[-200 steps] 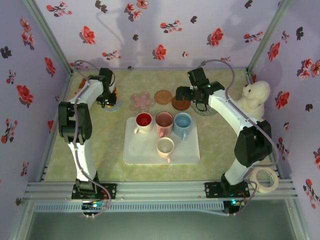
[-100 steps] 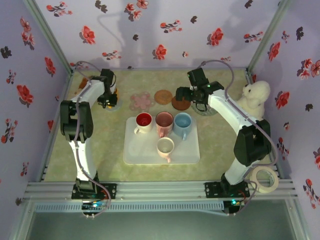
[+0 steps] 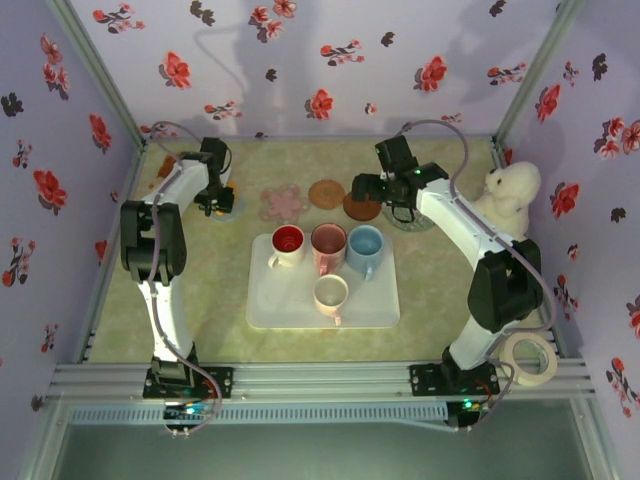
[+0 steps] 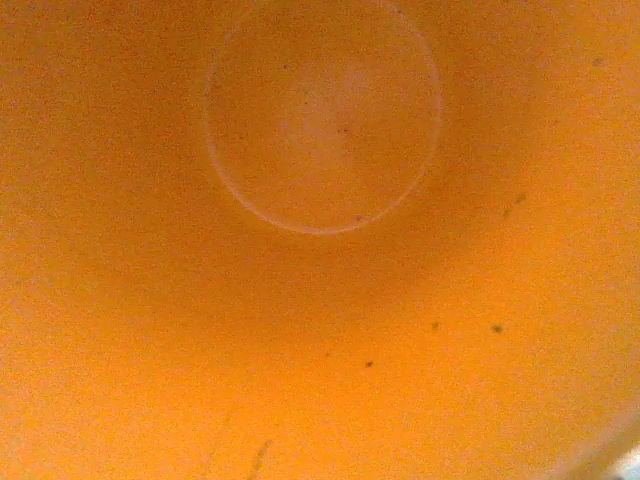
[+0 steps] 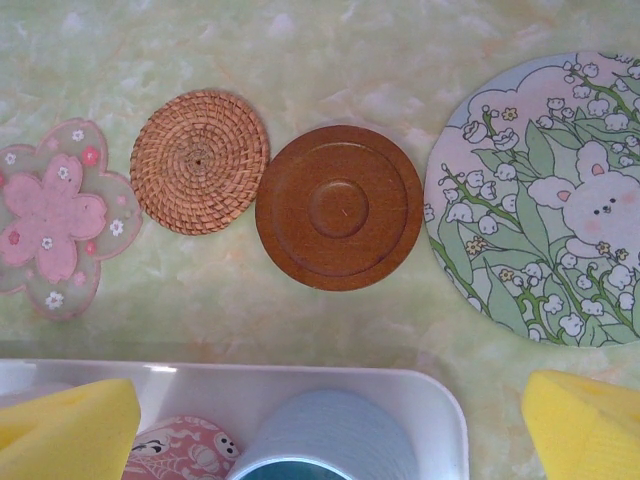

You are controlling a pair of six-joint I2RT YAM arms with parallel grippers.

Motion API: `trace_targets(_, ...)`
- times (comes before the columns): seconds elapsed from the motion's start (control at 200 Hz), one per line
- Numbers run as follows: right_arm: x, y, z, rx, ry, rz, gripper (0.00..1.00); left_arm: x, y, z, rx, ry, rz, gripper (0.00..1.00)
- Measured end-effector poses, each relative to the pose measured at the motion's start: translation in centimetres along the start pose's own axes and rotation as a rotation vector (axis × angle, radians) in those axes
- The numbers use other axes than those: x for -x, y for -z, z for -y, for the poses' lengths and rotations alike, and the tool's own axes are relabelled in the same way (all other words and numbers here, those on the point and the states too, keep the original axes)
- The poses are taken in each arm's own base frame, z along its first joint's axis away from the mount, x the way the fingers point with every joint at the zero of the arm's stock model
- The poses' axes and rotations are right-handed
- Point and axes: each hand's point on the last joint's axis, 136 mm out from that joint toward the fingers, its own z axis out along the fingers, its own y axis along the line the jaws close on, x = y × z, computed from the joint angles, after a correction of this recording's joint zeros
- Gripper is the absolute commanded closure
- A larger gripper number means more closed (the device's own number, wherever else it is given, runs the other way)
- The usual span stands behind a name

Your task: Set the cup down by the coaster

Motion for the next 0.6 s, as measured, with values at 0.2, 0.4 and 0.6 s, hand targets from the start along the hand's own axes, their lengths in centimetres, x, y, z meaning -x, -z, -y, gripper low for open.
trace_targets(0.2,0.0,0.0,0.0,0.0,0.0,-0.001,0.01,-0.4,-0.2,-0.3,0.014,0.0,-0.011,0.44)
trace_targets(0.4,0.0,0.0,0.0,0.003,0.0,-0.002,0.01,-0.8,0.0,-0.4,0.021,0.003,-0.021,0.33)
trace_targets(0.6,0.0,0.1,-0.1,0.008,0.0,-0.002,0.01,-0.6,3.6,-1.0,0.021,0.017,0.034,0.28)
